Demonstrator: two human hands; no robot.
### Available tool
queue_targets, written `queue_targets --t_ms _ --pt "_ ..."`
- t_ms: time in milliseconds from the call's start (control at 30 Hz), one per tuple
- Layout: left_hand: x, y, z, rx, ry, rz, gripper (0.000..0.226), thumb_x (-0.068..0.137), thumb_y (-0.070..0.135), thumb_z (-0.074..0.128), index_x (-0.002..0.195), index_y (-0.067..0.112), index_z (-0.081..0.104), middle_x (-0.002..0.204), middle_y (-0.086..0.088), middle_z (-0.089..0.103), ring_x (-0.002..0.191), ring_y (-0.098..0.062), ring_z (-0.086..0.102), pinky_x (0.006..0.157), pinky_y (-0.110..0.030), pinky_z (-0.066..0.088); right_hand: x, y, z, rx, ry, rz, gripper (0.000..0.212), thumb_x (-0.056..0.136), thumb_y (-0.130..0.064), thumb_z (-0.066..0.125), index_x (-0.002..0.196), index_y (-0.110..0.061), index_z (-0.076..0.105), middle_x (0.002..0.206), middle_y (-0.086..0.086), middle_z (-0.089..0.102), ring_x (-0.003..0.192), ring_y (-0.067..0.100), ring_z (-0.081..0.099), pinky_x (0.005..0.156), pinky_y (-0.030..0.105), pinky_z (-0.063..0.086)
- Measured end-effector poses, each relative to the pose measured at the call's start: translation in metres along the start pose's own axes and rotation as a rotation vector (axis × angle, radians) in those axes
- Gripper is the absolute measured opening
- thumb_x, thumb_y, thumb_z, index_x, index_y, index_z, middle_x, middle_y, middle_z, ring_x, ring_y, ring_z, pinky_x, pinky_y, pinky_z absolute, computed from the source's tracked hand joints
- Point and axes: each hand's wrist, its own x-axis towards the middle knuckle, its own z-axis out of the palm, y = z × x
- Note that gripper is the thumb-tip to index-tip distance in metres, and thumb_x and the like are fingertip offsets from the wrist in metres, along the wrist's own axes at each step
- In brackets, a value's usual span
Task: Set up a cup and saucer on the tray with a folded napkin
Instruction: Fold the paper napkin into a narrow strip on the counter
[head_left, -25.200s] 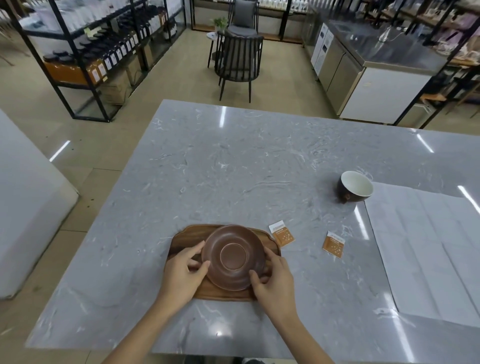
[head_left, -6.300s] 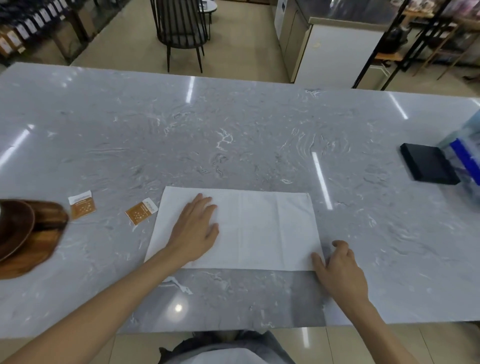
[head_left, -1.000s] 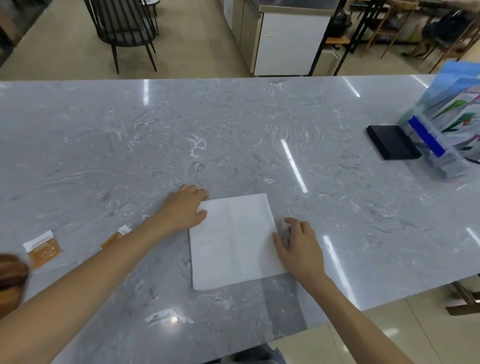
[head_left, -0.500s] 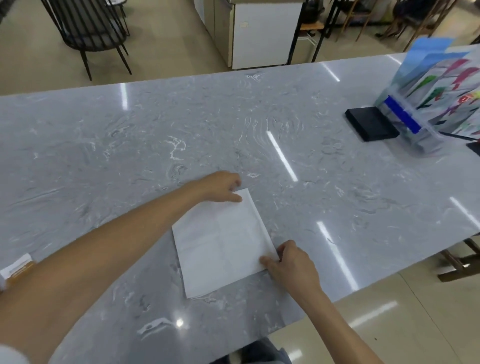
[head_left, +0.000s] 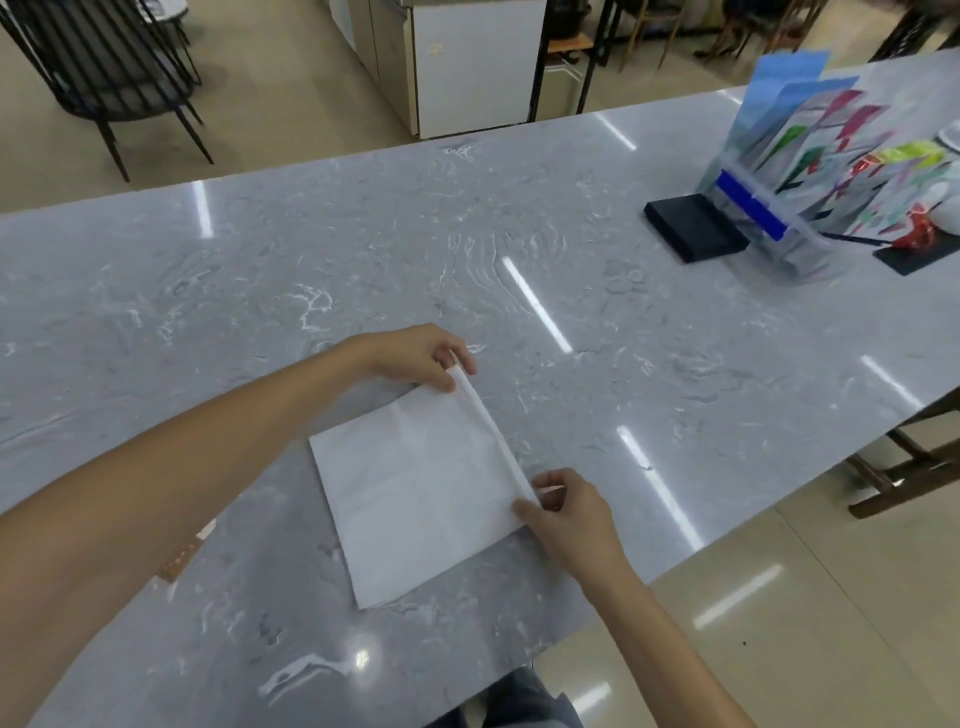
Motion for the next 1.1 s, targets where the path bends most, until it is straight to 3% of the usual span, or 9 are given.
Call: queue_targets --t_ms 100,233,367,533,667,800,933,1000,1100 --pt "-0.022 0.002 -0.013 -0.010 0.082 0.046 0.027 0.087 0.004 0.067 0.103 0.022 0.080 0.066 0.000 0.051 0.058 -0.006 0.047 0.058 -0.017 0.041 0.008 -0.011 -0.014 0.142 -0.028 -0.032 0.003 0.087 -0.020 0.077 0.089 -0.019 0.079 0.075 -0.005 0.073 0.062 0.011 0.063 0.057 0.024 0.050" --pt "-0.065 0.000 -0.038 -0.071 0.231 0.025 0.016 0.087 0.017 0.073 0.094 0.029 0.082 0.076 -0.009 0.074 0.070 -0.009 0.061 0.065 -0.021 0.049 0.022 -0.045 -0.035 0.270 -0.070 -0.120 0.009 0.091 -0.019 0.076 0.088 -0.011 0.080 0.070 -0.002 0.073 0.058 0.005 0.065 0.054 0.016 0.053" --pt "-0.108 0.001 -0.063 -0.045 0.420 0.020 0.006 0.084 0.030 0.080 0.089 0.033 0.082 0.082 -0.012 0.077 0.071 -0.019 0.060 0.068 -0.037 0.045 0.043 -0.091 -0.052 0.196 -0.040 -0.343 0.003 0.090 -0.018 0.079 0.089 -0.016 0.081 0.074 0.001 0.079 0.066 0.011 0.076 0.058 0.016 0.056" --pt "-0.150 0.008 -0.075 -0.031 0.678 0.041 0.009 0.081 0.029 0.082 0.086 0.035 0.083 0.084 0.012 0.080 0.080 -0.008 0.072 0.073 -0.030 0.055 0.069 -0.144 -0.065 0.044 0.011 -0.624 0.004 0.092 -0.018 0.077 0.094 -0.017 0.079 0.074 -0.007 0.079 0.073 0.009 0.078 0.062 0.020 0.061" --pt "-0.176 0.013 -0.061 -0.031 0.886 0.054 0.010 0.081 0.023 0.084 0.089 0.029 0.083 0.082 0.012 0.078 0.077 -0.005 0.071 0.071 -0.018 0.056 0.074 -0.159 -0.064 -0.068 0.078 -0.834 0.004 0.092 -0.024 0.076 0.095 -0.025 0.078 0.086 -0.025 0.076 0.080 -0.001 0.075 0.066 0.015 0.060" --pt "-0.202 0.002 -0.007 -0.042 0.980 0.087 0.014 0.082 0.012 0.082 0.095 0.018 0.084 0.094 0.008 0.079 0.088 -0.002 0.072 0.081 -0.015 0.056 0.062 -0.128 -0.046 -0.142 0.124 -0.950 0.011 0.090 -0.020 0.078 0.099 -0.026 0.078 0.092 -0.023 0.076 0.087 -0.012 0.070 0.064 0.002 0.050" --pt "-0.221 -0.022 0.080 0.019 0.962 0.069 0.019 0.080 -0.002 0.081 0.094 0.012 0.083 0.096 0.000 0.079 0.089 -0.005 0.071 0.086 -0.009 0.050 0.037 -0.059 -0.022 -0.177 -0.006 -0.938 0.024 0.087 -0.002 0.077 0.103 -0.020 0.077 0.105 -0.015 0.075 0.096 -0.010 0.069 0.066 0.007 0.055" --pt "-0.232 -0.032 0.123 0.004 0.940 0.033 0.010 0.087 0.015 0.077 0.094 0.014 0.083 0.100 0.003 0.080 0.095 -0.008 0.073 0.091 -0.014 0.052 0.023 -0.023 -0.015 -0.199 -0.087 -0.907 0.029 0.087 0.001 0.077 0.102 -0.024 0.077 0.106 -0.017 0.075 0.093 -0.005 0.071 0.066 0.015 0.060" --pt "-0.248 -0.034 0.168 -0.065 0.901 0.021 0.047 0.095 0.053 0.055 0.096 0.016 0.083 0.102 0.009 0.079 0.104 -0.003 0.071 0.092 -0.022 0.056 0.003 0.017 -0.012 -0.236 -0.161 -0.879 0.038 0.084 0.003 0.078 0.103 -0.030 0.076 0.106 -0.018 0.074 0.091 0.002 0.071 0.066 0.022 0.061"
